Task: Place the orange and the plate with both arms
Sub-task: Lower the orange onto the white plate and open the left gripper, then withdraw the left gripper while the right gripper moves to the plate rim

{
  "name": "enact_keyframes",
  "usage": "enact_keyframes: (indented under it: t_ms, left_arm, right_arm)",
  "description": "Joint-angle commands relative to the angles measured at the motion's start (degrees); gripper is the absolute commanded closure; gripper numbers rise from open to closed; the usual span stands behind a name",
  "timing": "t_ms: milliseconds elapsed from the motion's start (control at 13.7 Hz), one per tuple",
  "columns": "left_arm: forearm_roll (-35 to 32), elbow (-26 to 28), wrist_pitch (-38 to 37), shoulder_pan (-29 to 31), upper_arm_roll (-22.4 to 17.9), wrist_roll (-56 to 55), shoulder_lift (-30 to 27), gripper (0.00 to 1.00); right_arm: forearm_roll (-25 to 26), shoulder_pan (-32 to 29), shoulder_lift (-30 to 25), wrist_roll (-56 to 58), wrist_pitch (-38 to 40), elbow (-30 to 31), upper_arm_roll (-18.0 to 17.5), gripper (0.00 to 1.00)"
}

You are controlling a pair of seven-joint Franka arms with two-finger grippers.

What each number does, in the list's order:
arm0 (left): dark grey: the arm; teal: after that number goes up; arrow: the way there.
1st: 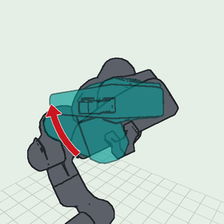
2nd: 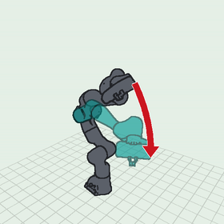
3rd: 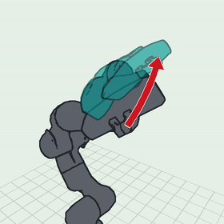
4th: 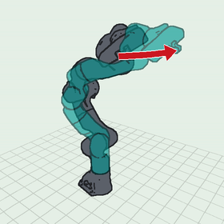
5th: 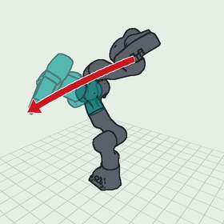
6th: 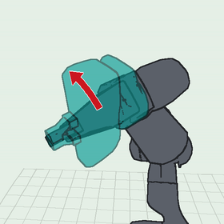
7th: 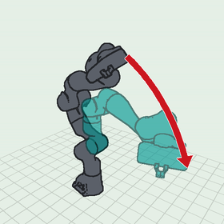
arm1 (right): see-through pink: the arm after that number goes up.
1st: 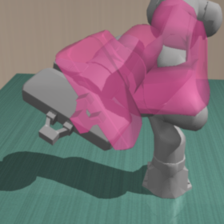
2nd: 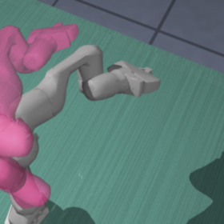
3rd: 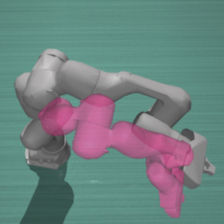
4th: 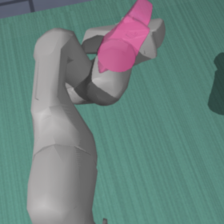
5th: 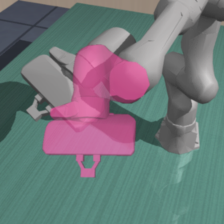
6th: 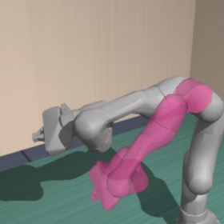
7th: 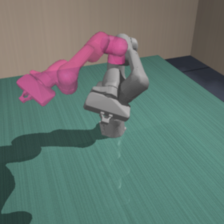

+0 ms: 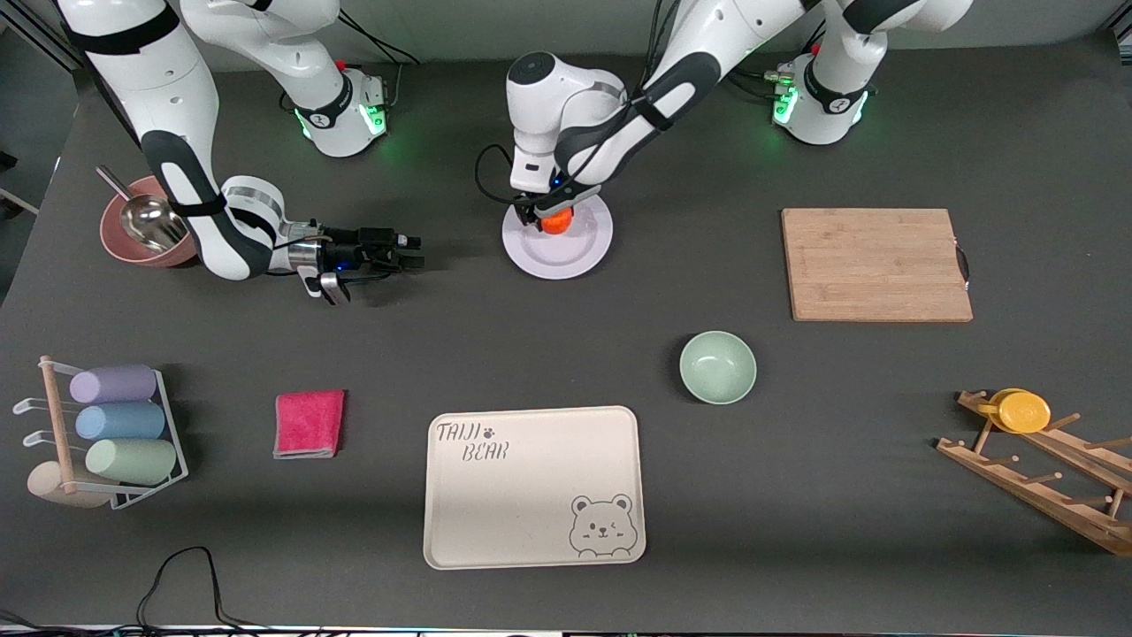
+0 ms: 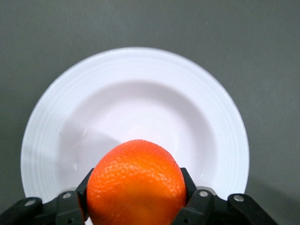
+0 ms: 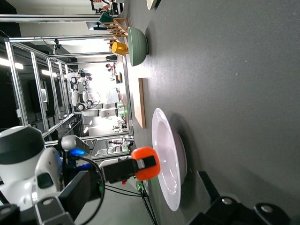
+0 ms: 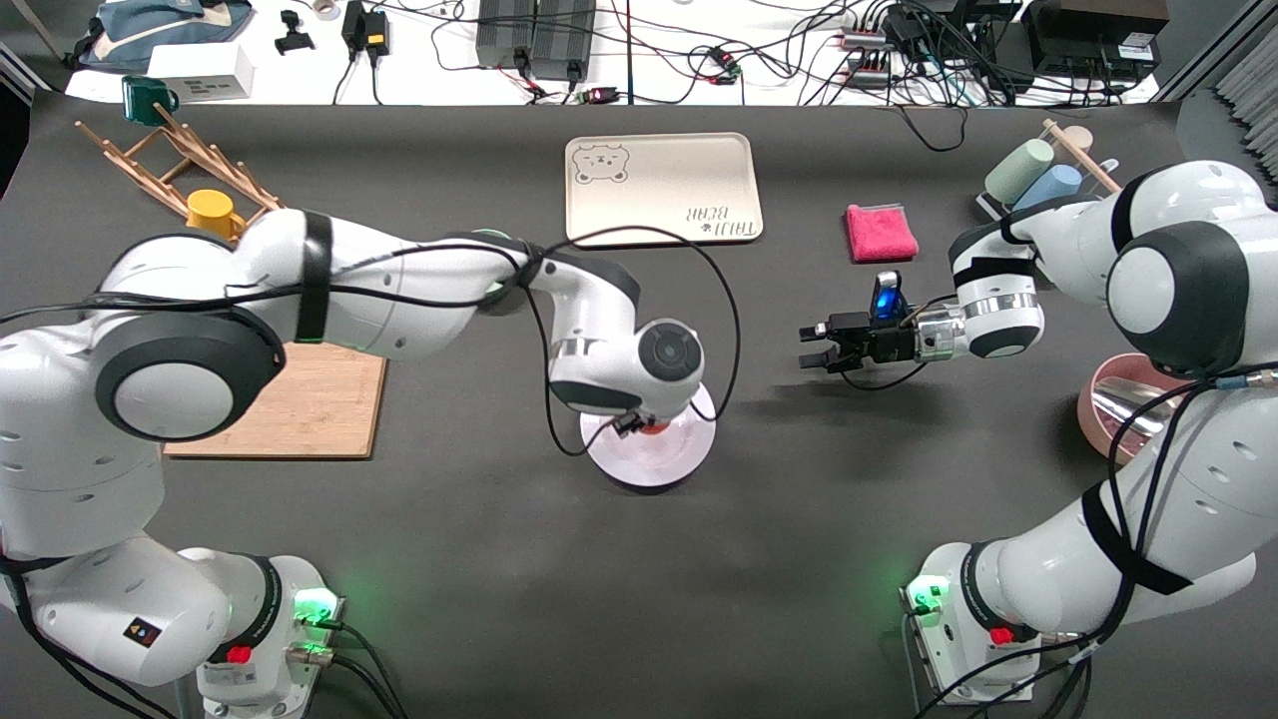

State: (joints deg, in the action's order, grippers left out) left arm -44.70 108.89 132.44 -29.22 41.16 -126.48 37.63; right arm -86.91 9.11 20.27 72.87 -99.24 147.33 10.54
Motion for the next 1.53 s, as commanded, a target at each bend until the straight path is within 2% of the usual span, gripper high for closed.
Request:
enact_keyframes:
  t_ms: [0, 146, 219, 364, 437, 583, 656, 728, 1093, 1166, 1311, 1457]
  left_arm:
    - [-2.49, -2.01, -1.39, -0.66, -0.12, -2.53, 1.83, 1.00]
    - [-2.49, -2.10, -1.39, -0.66, -0.47, -2.54, 1.92, 1.00]
    - [-2.84, -2.10, -1.22, -0.57, -0.56, -2.54, 2.01, 0.90]
    - [-3.20, -2.89, -1.39, -0.57, -0.56, -2.54, 2.89, 0.56]
    - [-3.28, -2.89, -1.39, -0.57, -0.65, -2.63, 2.98, 0.47]
    - [-3.63, -2.89, -1.39, -0.57, -1.17, -2.63, 3.42, 0.34]
    - [-4.07, -2.89, -1.48, -0.57, -1.44, -2.71, 3.42, 0.13]
    - [-4.16, -2.89, -1.74, -0.57, -1.44, -2.63, 3.42, 0.00]
    - [-4.08, -3.42, -2.10, 1.44, -1.26, -1.58, 2.63, 0.00]
    - [-3.82, -3.51, -2.62, 3.63, -0.65, -0.09, 1.84, 0.00]
    - [-3.20, -4.03, -5.07, 7.84, 3.03, 5.17, 1.31, 0.00]
    - [-1.37, -7.70, -8.85, 8.04, 3.05, 9.74, 1.04, 0.00]
  right_arm:
    - [-1.86, 0.65, 1.18, 2.54, -0.43, -0.64, 0.00, 0.00]
    - [-1.86, 0.65, 1.35, 2.71, -0.43, -0.64, 0.00, 0.00]
    - [-1.86, 0.65, 1.35, 2.71, -0.43, -0.64, 0.00, 0.00]
    - [-1.86, 0.65, 1.35, 2.80, -0.43, -0.64, 0.00, 0.00]
    - [-1.86, 0.65, 1.35, 2.72, -0.43, -0.64, 0.00, 0.00]
    - [-1.86, 0.73, 1.62, 2.80, -0.43, -0.64, 0.00, 0.00]
    - [-1.86, 0.65, 1.62, 2.80, -0.43, -0.64, 0.00, 0.00]
    - [-1.86, 0.65, 1.70, 2.80, -0.43, -0.64, 0.00, 0.00]
    - [-1.86, 0.65, 2.23, 3.76, -0.25, -0.55, 0.00, 0.00]
    - [-1.86, 0.56, 3.02, 5.77, -0.16, -0.64, 0.00, 0.00]
    - [-2.73, 0.64, 4.95, 8.59, 0.36, -0.55, 0.00, 0.00]
    - [-3.27, 0.82, 4.96, 8.87, 0.28, -0.47, -0.08, 0.00]
